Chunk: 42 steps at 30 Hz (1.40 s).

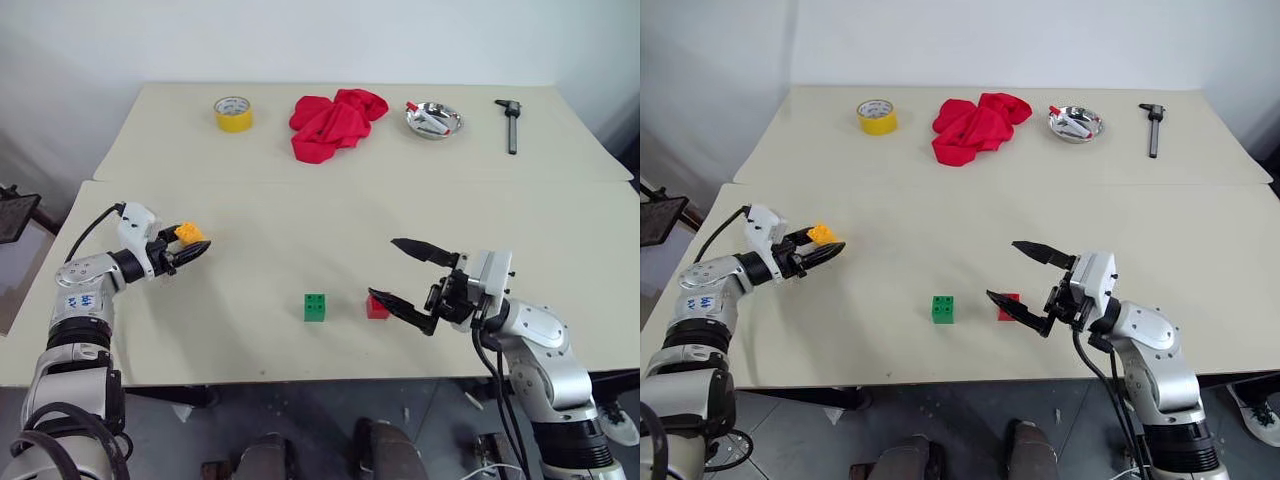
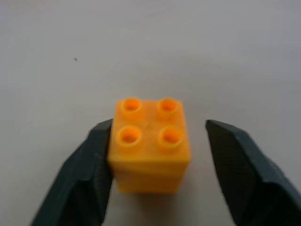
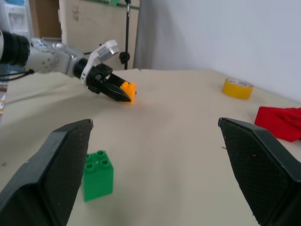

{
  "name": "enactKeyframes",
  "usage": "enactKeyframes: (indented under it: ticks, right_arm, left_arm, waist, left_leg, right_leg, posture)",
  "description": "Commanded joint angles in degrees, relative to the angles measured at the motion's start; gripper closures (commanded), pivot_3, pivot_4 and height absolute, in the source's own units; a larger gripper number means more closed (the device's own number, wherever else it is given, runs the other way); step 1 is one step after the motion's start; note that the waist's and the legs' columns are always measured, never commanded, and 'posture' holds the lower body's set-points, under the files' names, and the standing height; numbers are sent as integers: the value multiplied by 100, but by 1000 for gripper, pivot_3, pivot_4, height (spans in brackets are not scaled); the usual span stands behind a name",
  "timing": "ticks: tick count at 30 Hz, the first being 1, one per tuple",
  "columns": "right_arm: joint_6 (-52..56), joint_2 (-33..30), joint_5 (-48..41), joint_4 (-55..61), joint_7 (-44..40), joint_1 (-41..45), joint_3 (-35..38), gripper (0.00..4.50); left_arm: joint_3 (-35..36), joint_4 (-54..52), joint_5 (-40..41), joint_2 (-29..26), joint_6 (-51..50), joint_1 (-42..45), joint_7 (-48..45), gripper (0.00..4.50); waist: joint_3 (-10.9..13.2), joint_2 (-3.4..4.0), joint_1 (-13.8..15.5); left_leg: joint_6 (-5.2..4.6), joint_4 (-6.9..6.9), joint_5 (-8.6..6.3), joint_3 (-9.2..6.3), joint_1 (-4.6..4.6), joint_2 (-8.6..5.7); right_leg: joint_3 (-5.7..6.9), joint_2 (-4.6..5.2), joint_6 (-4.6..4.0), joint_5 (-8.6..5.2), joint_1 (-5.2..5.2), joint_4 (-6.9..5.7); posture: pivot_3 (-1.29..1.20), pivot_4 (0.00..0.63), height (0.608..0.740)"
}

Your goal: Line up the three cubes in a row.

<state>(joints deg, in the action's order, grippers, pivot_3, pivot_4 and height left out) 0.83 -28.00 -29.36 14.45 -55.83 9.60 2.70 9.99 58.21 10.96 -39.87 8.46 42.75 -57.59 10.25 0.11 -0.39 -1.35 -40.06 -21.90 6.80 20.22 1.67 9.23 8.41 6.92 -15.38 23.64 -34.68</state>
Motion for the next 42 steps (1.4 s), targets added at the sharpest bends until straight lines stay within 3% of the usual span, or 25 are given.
enactKeyframes:
  ticks: [1, 2, 6, 13, 23, 32, 42]
  right_arm:
    - [-1, -120, -85, 182, -52, 12, 125, 0]
    - [-1, -136, -89, 165, -57, 19, 135, 0]
    - [9, -225, -112, 148, -96, -17, 202, 0]
    - [15, -375, -128, 41, -269, -70, 191, 0]
    - [121, -412, -140, 93, -340, -107, 171, 0]
    - [236, -578, -192, 17, -652, -161, 220, 0]
    - [-56, -1938, -214, -879, -2219, -198, 793, 0]
  left_arm:
    - [26, -85, 68, -213, 91, 4, -565, 2712]
    - [31, -158, 99, -243, 87, -14, -730, 2997]
    - [-97, -1070, 282, -296, 46, -244, -1609, 2997]
    - [-1009, -3257, 473, 44, 115, -1144, -2968, 2997]
    - [-1338, -2715, 364, 211, 392, -1138, -3113, 2997]
    - [-1137, -2842, 381, 164, 449, -1201, -2619, 148]
    - [489, -4557, 1177, -1174, -750, -2927, -2106, 15]
  waist:
    - [0, 0, 6]
    - [0, 0, 5]
    - [0, -1, 18]
    - [0, 0, 17]
    - [1, -1, 20]
    - [1, -1, 26]
    - [2, -1, 16]
  left_leg:
    - [0, -1, 0, -1, 0, 0]
    - [0, -1, 0, 0, 0, 0]
    - [0, -2, 0, -1, 1, 1]
    - [0, -4, 0, -1, 1, 1]
    - [0, -10, 0, 1, 0, 4]
    - [0, -12, 0, 0, 2, 3]
    - [-5, -9, -3, -38, -5, 11]
  right_leg:
    - [0, 0, 0, 0, 0, 0]
    - [0, 0, 0, 0, 0, -1]
    - [-1, 0, 0, 0, 0, -2]
    - [-4, 1, 0, 0, 0, -2]
    - [-9, 1, -1, 0, 0, -2]
    - [-8, 2, -1, 0, -1, -2]
    - [-15, 6, -1, 0, 1, 2]
  posture:
    - [0, 150, 740]
    - [0, 150, 740]
    - [0, 150, 740]
    - [0, 150, 740]
    - [0, 150, 740]
    - [0, 150, 740]
    - [0, 150, 740]
